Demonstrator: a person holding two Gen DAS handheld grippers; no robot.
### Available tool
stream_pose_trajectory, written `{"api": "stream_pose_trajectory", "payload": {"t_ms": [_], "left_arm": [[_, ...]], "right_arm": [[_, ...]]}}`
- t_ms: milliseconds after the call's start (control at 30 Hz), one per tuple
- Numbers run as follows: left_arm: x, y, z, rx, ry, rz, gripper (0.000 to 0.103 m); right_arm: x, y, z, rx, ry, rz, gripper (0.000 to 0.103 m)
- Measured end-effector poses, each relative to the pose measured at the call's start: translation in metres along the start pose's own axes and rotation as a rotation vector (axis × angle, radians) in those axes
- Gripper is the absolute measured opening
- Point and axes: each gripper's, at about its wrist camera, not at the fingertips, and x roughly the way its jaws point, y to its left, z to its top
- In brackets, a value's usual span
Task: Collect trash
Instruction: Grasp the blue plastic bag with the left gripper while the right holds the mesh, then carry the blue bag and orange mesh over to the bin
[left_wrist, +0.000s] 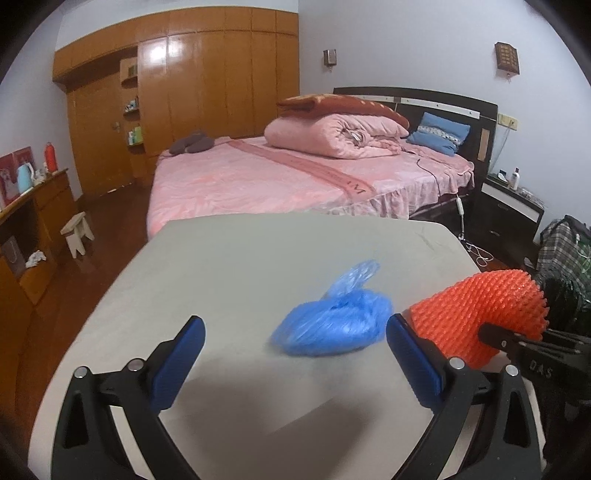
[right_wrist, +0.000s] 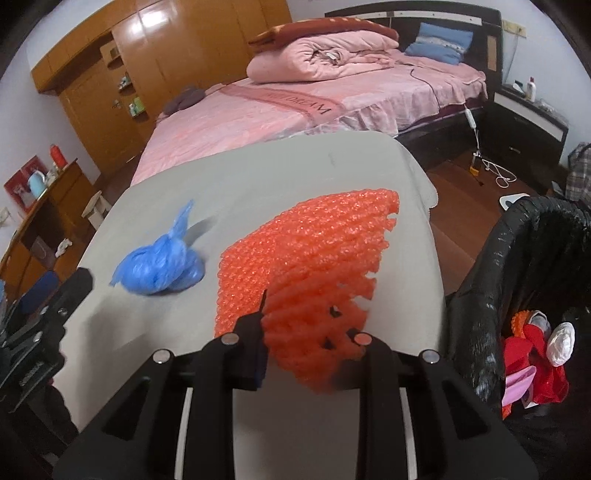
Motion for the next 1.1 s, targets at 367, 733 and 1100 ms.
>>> {"api": "stream_pose_trajectory", "payload": {"t_ms": [367,733,1100], "left_arm": [[0.059,-0.013,0.003,-0.020,0.104,-0.026,0.096],[0.090,-0.021,-0.005,-0.019,0.221,-0.144,0.058],[0.051,-0.015,0.000,-0.036,0.119,-0.126,0.052]], "right_arm": [[0.016,-0.005,0.005,0.023,0.020,-0.005,0.024],[0.024,-0.008,0.007,0.018,0.031,0.007,0.024],[0.010,-0.006,0.009,-0.005,0.013,0.029,0.024]]}}
